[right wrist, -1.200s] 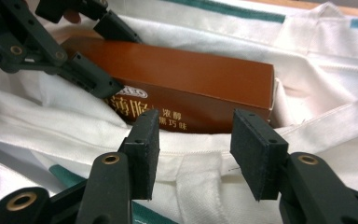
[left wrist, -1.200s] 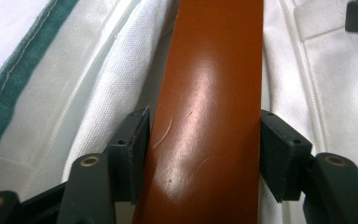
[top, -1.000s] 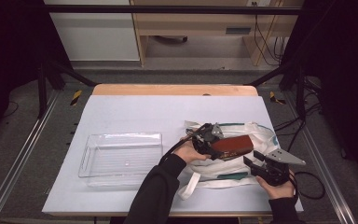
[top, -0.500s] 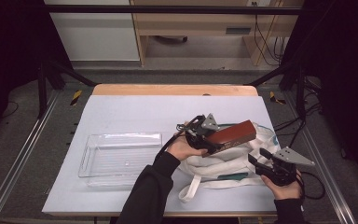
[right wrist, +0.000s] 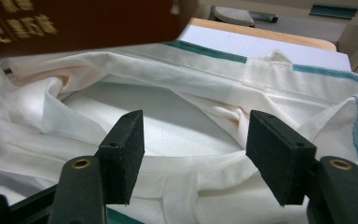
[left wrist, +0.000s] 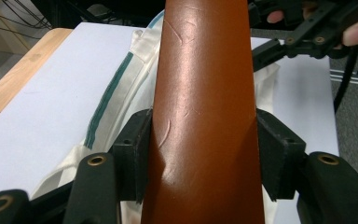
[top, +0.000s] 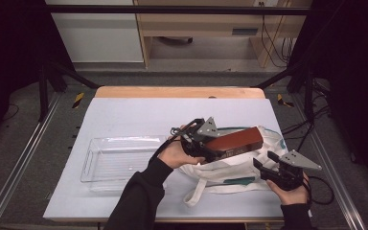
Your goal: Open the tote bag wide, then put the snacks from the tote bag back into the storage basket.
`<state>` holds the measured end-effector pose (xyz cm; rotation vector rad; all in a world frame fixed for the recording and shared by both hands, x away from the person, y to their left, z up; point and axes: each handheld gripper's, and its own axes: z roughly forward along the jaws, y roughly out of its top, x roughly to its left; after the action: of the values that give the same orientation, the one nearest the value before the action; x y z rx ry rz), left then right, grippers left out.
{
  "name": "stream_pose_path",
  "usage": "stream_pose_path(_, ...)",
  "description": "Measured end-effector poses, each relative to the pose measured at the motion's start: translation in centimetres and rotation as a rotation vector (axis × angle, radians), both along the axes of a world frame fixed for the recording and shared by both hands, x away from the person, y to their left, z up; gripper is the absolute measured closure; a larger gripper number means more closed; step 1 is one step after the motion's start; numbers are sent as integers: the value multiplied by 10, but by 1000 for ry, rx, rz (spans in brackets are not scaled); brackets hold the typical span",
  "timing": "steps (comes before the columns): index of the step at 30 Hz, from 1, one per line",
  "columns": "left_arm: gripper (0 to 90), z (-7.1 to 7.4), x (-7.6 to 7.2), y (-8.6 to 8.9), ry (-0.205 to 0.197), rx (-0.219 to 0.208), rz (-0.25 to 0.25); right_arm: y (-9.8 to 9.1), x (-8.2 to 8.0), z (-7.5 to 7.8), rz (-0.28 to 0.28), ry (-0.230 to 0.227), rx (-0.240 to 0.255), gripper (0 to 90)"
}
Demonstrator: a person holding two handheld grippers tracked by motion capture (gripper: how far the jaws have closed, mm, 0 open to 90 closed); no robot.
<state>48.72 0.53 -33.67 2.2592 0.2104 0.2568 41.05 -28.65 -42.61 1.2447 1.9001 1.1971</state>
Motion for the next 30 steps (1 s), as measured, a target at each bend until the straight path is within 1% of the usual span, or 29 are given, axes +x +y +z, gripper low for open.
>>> stream_pose_path(2,432,4,-2,7,-2,11,-4,2,0,0,2,-3,-1,371)
stream_pose_path(5,432,9,-5,18,-4,10,3,7,0,1,18,1,-12,366)
stream_pose_path(7,432,12,-7,31,-7,21,3,8,0,1,22,1,-14,357)
stream_pose_path(8,432,12,-7,31,-7,21,3,8,0,1,22,1,-14,357)
stream_pose_path(10,432,13,-8,39,-8,21,9,10,0,1,23,2,-14,350)
stream_pose_path(11,432,14,-10,48,-14,35,9,10,0,0,25,2,-15,343)
stream_pose_path(12,432,14,-10,48,-14,35,9,10,0,0,25,2,-15,343)
stream_pose_path(15,432,14,-13,60,-25,46,8,11,1,0,24,2,-15,326)
stream_pose_path(17,432,15,-15,68,-26,33,9,12,1,0,23,0,-18,316)
stream_pose_path(21,432,17,-19,85,-29,22,7,15,1,-1,26,0,-26,300)
stream_pose_path(26,432,19,-21,106,-38,40,13,18,2,-1,29,-1,-28,288)
stream_pose_path(30,432,18,-21,123,-39,39,20,21,1,0,35,1,-24,279)
